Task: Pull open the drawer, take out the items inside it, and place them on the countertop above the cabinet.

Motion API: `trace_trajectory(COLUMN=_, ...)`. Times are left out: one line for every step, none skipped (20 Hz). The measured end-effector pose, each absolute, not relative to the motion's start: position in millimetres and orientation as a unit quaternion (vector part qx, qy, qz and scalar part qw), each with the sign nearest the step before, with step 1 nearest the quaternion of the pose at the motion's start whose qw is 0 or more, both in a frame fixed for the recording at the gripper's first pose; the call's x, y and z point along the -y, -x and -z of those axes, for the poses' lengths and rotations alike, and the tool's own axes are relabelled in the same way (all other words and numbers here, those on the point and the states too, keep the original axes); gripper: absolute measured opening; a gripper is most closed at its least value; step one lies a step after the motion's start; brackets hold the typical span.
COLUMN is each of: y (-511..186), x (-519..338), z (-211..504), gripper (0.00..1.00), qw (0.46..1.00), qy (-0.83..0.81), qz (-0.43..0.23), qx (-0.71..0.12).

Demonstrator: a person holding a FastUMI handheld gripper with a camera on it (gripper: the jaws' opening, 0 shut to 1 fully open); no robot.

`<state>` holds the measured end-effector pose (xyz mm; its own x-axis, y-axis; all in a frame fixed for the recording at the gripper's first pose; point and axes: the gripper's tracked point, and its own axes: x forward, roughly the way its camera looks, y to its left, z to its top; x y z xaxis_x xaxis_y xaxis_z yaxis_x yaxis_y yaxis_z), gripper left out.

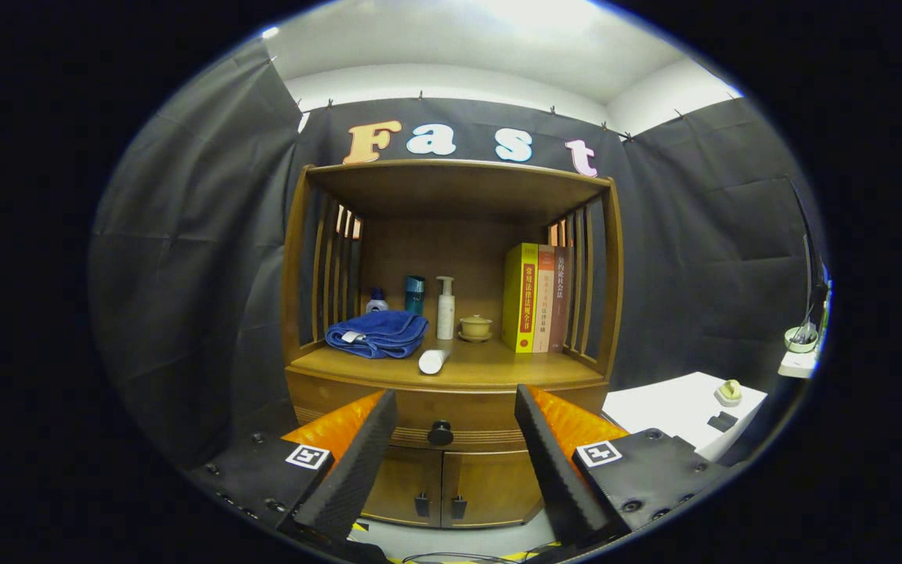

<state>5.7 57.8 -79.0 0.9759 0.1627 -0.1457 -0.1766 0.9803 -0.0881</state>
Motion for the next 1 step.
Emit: trace_trajectory(y=-6.1, x=-56.1, z=80.5, gripper=0.99, qw=0.993, qy=0.050, qz=-0.083, qx=-0.068)
